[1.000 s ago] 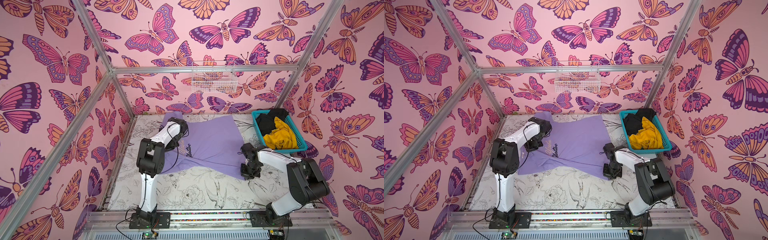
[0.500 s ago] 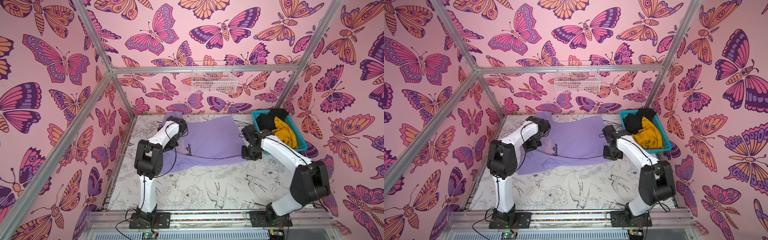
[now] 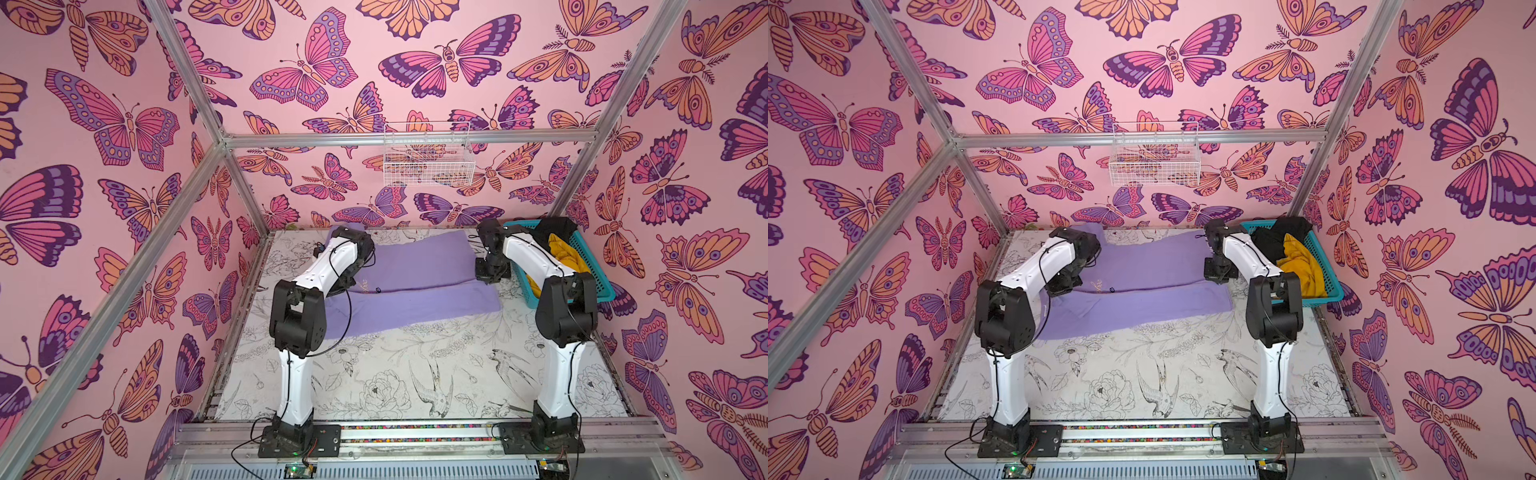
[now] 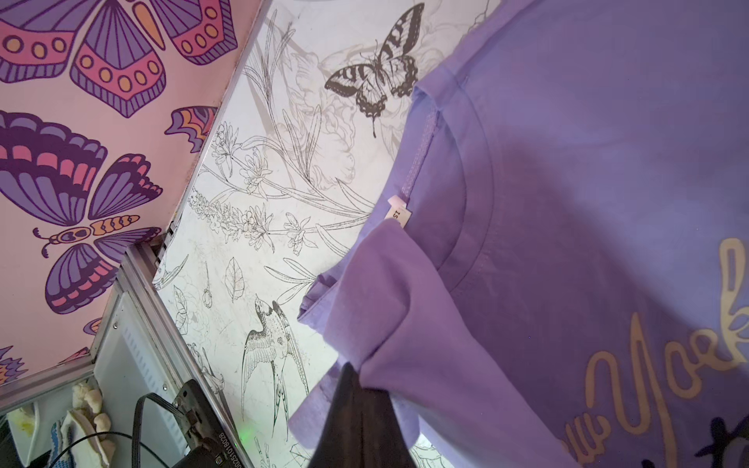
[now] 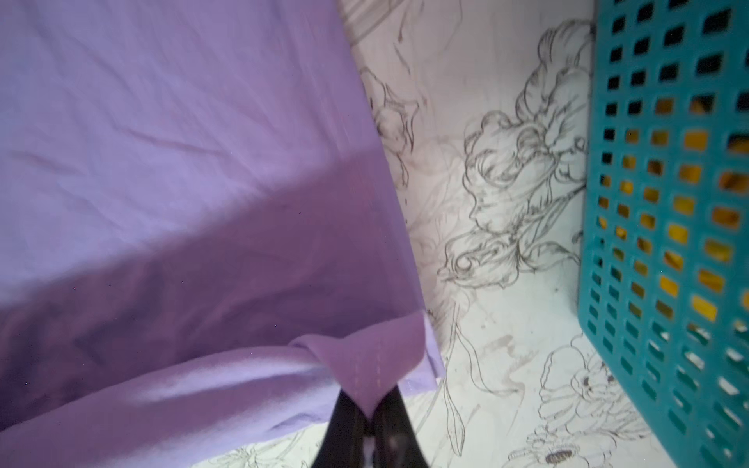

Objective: Fold and stack t-shirts
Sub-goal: Fold the T-shirt.

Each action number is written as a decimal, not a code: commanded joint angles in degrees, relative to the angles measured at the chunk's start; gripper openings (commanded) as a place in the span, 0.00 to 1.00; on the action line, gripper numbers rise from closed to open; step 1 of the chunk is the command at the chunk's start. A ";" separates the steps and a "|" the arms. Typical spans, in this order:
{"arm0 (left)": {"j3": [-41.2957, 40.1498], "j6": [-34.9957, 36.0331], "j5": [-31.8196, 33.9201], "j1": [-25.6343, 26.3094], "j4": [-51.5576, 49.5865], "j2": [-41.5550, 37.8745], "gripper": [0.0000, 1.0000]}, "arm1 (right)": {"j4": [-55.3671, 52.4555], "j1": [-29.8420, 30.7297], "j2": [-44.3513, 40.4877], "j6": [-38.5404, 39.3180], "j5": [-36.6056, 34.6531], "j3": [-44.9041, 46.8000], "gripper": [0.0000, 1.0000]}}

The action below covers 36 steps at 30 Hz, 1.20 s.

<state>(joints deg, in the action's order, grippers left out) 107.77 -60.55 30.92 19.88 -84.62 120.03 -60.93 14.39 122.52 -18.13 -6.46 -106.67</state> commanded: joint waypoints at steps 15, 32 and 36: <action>0.44 -0.75 1.71 -1.06 -3.20 5.06 0.00 | -8.73 -1.79 15.89 2.92 6.80 -21.60 0.00; -8.71 -1.85 -6.54 3.09 -10.24 -12.91 0.00 | -2.65 2.49 -16.16 -0.81 6.81 14.63 0.00; -18.13 -6.54 -9.80 9.48 -13.36 -20.26 0.00 | -0.80 5.20 -23.90 -2.49 6.59 25.63 0.00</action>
<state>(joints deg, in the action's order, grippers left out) 94.96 -63.18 24.62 25.80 -90.50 102.65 -63.02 18.06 101.03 -18.46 0.10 -86.65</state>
